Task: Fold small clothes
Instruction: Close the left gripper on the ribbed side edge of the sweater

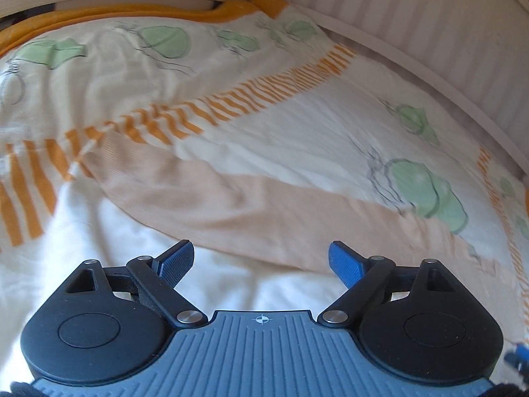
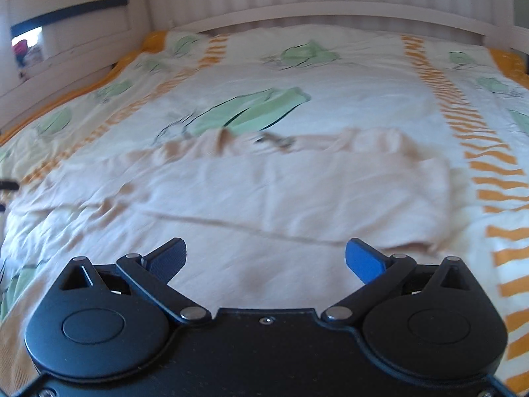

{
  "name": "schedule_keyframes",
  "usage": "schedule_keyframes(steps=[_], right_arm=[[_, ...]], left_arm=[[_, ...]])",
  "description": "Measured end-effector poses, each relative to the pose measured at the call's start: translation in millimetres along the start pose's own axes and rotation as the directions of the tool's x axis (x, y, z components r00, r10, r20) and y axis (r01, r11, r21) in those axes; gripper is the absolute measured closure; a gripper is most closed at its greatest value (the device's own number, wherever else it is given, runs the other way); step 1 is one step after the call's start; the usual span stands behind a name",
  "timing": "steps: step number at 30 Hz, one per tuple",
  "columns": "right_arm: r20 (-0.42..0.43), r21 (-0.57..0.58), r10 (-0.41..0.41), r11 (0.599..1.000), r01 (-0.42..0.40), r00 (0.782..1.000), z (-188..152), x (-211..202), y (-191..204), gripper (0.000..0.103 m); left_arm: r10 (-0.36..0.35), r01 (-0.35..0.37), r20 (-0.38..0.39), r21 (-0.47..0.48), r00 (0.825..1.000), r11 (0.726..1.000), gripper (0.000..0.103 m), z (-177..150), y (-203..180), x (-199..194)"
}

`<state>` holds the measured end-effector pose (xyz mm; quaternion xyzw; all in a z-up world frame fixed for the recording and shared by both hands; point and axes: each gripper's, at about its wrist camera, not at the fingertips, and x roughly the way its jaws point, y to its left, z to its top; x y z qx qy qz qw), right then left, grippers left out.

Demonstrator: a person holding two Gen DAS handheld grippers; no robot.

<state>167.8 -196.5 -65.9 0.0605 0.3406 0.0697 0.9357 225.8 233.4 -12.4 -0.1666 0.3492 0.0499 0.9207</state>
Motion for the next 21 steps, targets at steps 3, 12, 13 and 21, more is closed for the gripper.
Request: schedule_keyframes(steps=[3, 12, 13, 21], right_arm=[[-0.039, 0.002, -0.007, 1.0, 0.007, 0.999, -11.9, 8.1, 8.0, 0.001], [-0.024, -0.028, -0.052, 0.998, 0.051, 0.998, -27.2, 14.1, 15.6, 0.0], [-0.023, -0.03, -0.054, 0.998, 0.053, 0.998, -27.5, 14.2, 15.8, 0.0], [-0.015, -0.049, -0.073, 0.996, 0.072, 0.997, -30.2, 16.6, 19.9, 0.0]], left_arm=[[0.045, -0.044, 0.016, -0.06, 0.999, 0.997, 0.014, 12.1, 28.1, 5.4], [0.071, -0.083, -0.061, -0.222, 0.996, 0.972, 0.014, 23.9, 93.5, 46.6], [0.066, -0.078, -0.06, -0.227, 0.996, 0.971, 0.014, 24.6, 96.0, 50.4], [0.036, -0.035, 0.0, -0.236, 0.999, 0.971, 0.015, 33.7, 103.6, 68.4]])
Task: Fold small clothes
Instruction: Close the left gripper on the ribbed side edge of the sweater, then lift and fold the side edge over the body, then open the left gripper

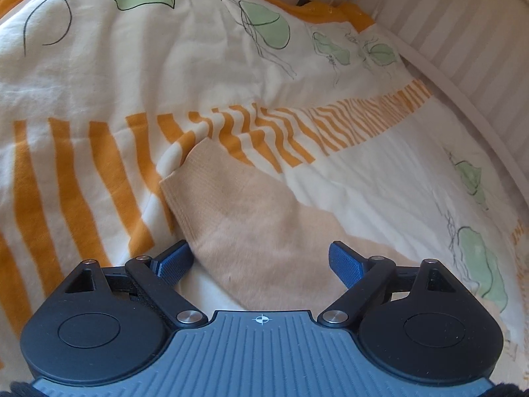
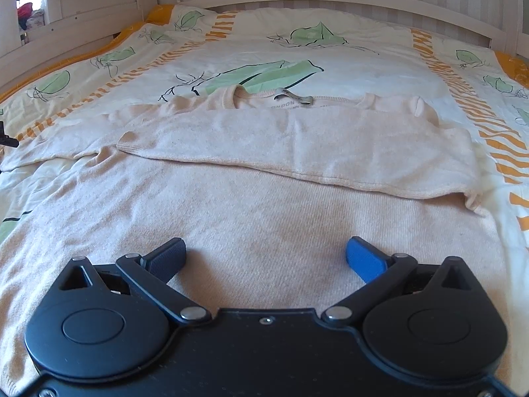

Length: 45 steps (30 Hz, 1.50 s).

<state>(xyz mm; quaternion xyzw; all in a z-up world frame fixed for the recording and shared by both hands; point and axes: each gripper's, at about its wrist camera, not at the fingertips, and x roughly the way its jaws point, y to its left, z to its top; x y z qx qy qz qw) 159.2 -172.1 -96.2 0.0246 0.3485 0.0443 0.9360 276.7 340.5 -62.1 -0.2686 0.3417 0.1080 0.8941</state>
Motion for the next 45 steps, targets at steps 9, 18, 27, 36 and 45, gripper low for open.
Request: schedule_keyframes(steps=[9, 18, 27, 36, 45], right_arm=[[0.001, 0.001, 0.001, 1.0, -0.001, 1.0, -0.3, 0.2, 0.2, 0.0], [0.016, 0.023, 0.023, 0.999, -0.023, 1.0, -0.6, -2.2, -4.7, 0.0], [0.055, 0.107, 0.098, 0.989, -0.104, 0.994, -0.6, -7.5, -21.2, 0.0], [0.085, 0.192, 0.12, 0.972, -0.135, 0.989, 1.7, -26.9, -41.7, 0.0], [0.086, 0.32, 0.067, 0.943, -0.091, 0.994, -0.8, -45.7, -82.2, 0.0]], left_arm=[[-0.051, 0.054, 0.05, -0.074, 0.997, 0.996, 0.094, 8.2, 15.6, -5.7], [-0.218, 0.182, 0.18, 0.199, 0.959, 0.963, 0.094, 23.5, -90.9, -81.9], [-0.486, 0.382, 0.088, 0.505, 0.87, 0.774, 0.094, -37.9, -264.1, -122.2], [-0.501, 0.51, -0.187, 0.567, 0.845, 0.647, 0.094, -168.8, -355.5, -61.4], [-0.407, 0.594, -0.433, 0.568, 0.805, 0.57, 0.064, -241.7, -361.3, -22.6]])
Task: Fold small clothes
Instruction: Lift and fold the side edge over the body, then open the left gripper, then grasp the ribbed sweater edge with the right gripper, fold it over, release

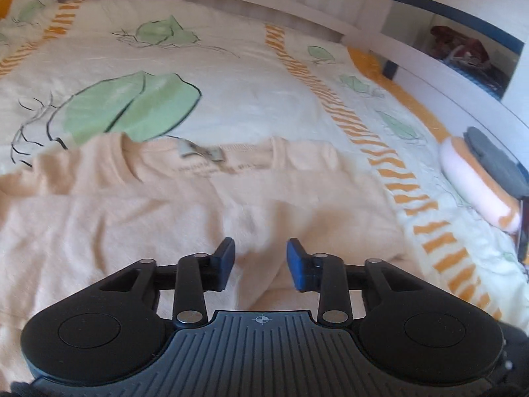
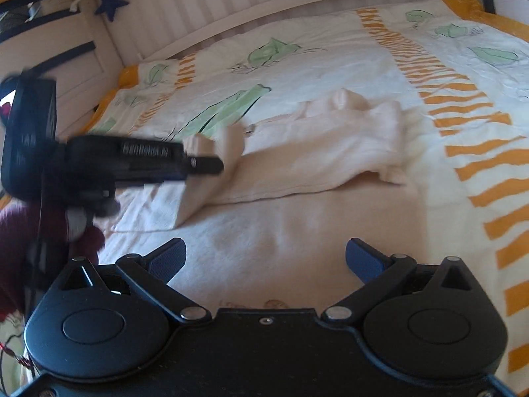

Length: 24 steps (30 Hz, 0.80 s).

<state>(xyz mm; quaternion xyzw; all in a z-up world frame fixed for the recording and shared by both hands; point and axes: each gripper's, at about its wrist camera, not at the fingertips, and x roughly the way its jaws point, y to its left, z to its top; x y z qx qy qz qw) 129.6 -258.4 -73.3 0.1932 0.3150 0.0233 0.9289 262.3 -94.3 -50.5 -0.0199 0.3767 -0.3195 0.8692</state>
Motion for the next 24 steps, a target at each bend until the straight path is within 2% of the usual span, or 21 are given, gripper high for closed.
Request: schedule_keyframes(steps=[1, 2, 3, 4, 6, 9, 14, 15, 16, 20, 24], right_arm=[[0.005, 0.0, -0.003, 1.0, 0.003, 1.0, 3.2, -0.5, -0.6, 0.001], [0.011, -0.004, -0.004, 1.0, 0.004, 1.0, 6.8, -0.3, -0.6, 0.0], [0.015, -0.008, -0.003, 1.0, 0.003, 1.0, 10.5, 0.5, 0.0, 0.0], [0.018, -0.012, 0.0, 1.0, 0.0, 1.0, 14.4, 2.2, 0.9, 0.0], [0.025, -0.02, 0.012, 1.0, -0.011, 1.0, 21.4, 6.7, 3.4, 0.0], [0.029, -0.03, 0.046, 0.999, -0.045, 0.999, 32.3, 17.4, 9.4, 0.0], [-0.006, -0.031, 0.084, 0.996, -0.084, 0.996, 45.0, 46.3, 14.4, 0.001], [-0.02, -0.03, 0.084, 0.996, -0.084, 0.996, 46.7, 52.5, 14.1, 0.003], [-0.037, -0.027, 0.087, 0.996, -0.088, 0.996, 48.3, 58.5, 13.5, 0.009], [-0.108, -0.002, 0.095, 0.995, -0.096, 0.99, 50.1, 78.4, 11.2, 0.025], [-0.125, 0.018, 0.086, 0.996, -0.084, 0.988, 50.7, 85.5, 10.6, 0.027]], left_arm=[[-0.014, 0.013, 0.012, 0.004, 1.0, 1.0, 0.051, -1.8, 0.2, -4.7], [-0.022, 0.022, 0.03, 0.014, 0.999, 1.0, 0.045, -2.2, -0.6, -12.2], [-0.02, 0.019, 0.047, 0.027, 0.999, 0.999, 0.034, -4.5, -2.0, -21.2], [-0.013, 0.011, 0.062, 0.038, 0.998, 0.999, 0.03, -6.8, -0.8, -28.4], [0.012, -0.016, 0.076, 0.059, 0.997, 0.998, 0.03, -13.9, 4.2, -44.7], [0.053, -0.056, 0.053, 0.053, 0.997, 0.997, 0.03, -25.6, 15.3, -58.1], [0.116, -0.117, -0.021, -0.053, 0.993, 0.992, 0.03, -51.6, 44.5, -64.8], [0.125, -0.127, -0.029, -0.075, 0.992, 0.989, 0.03, -56.5, 50.5, -65.8], [0.133, -0.135, -0.03, -0.09, 0.991, 0.987, 0.03, -60.4, 55.2, -66.2], [0.124, -0.122, 0.008, -0.115, 0.992, 0.986, 0.03, -68.3, 67.7, -68.7], [0.124, -0.12, 0.025, -0.116, 0.992, 0.986, 0.029, -70.6, 67.3, -67.7]])
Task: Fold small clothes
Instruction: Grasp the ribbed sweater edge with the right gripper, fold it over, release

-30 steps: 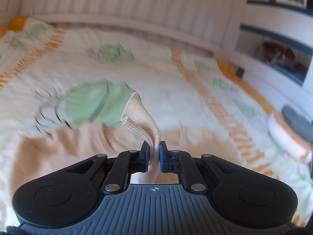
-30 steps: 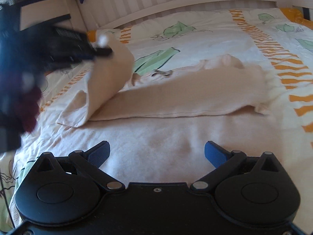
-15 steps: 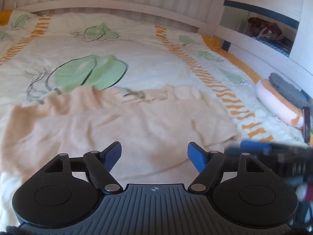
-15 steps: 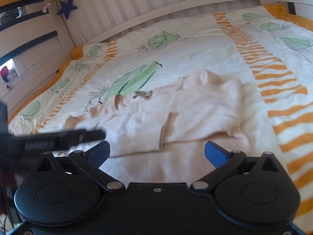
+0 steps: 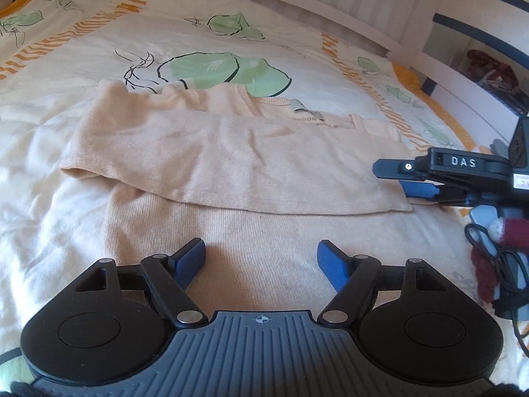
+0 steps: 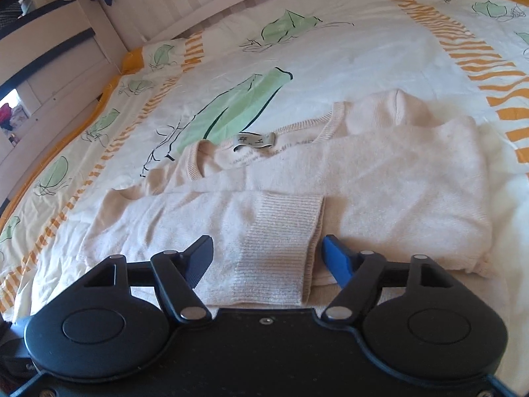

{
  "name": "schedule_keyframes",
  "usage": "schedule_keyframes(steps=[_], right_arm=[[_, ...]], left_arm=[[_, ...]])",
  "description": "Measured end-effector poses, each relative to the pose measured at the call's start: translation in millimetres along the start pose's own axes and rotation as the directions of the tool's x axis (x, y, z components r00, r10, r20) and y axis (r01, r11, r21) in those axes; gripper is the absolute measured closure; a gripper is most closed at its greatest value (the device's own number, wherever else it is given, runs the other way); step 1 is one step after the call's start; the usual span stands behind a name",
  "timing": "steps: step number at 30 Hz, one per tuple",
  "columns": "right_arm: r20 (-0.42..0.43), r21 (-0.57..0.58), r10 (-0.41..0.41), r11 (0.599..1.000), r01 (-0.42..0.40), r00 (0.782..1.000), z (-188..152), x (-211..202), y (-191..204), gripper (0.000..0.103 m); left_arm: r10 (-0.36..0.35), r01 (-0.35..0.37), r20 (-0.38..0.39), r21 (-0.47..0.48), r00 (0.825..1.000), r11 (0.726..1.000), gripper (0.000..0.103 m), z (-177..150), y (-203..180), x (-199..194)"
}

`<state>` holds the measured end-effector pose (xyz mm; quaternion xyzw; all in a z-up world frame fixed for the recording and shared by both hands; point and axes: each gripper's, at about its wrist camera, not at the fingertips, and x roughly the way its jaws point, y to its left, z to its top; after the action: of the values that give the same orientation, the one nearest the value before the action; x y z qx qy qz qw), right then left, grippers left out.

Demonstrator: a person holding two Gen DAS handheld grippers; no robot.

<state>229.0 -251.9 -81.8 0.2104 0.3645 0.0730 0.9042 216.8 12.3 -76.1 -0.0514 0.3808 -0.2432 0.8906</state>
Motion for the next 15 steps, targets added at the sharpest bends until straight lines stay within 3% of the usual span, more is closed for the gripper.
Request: schedule_keyframes(steps=[1, 3, 5, 8, 12, 15], right_arm=[[-0.002, 0.007, 0.002, 1.0, -0.002, 1.0, 1.1, 0.4, -0.1, 0.029], [-0.013, 0.018, 0.003, 1.0, -0.003, 1.0, 4.2, 2.2, 0.6, 0.045], [-0.036, 0.035, 0.016, 0.999, -0.015, 0.999, 7.8, 5.2, 1.4, 0.088], [-0.047, 0.033, 0.077, 0.997, -0.076, 0.996, 17.5, 1.5, 10.7, 0.089], [0.037, -0.056, 0.122, 0.991, -0.12, 0.992, 45.6, -25.1, 33.7, 0.089], [0.105, -0.104, 0.113, 0.989, -0.102, 0.988, 67.0, -47.2, 37.5, 0.089]], left_arm=[[0.001, -0.001, 0.003, 0.003, 1.0, 1.0, 0.029, 0.1, -0.6, -0.1], [-0.003, 0.003, 0.008, 0.008, 1.0, 1.0, 0.029, -1.6, -0.1, -0.9], [-0.011, 0.011, 0.01, 0.007, 1.0, 1.0, 0.029, -2.2, 1.7, -2.5], [-0.021, 0.02, 0.015, 0.01, 1.0, 1.0, 0.029, 0.0, 3.6, -3.6], [-0.006, 0.005, 0.019, 0.044, 1.0, 0.999, 0.029, 7.0, 2.0, -1.1], [0.007, -0.009, 0.037, 0.05, 0.999, 0.999, 0.029, 18.0, 3.4, 2.7]])
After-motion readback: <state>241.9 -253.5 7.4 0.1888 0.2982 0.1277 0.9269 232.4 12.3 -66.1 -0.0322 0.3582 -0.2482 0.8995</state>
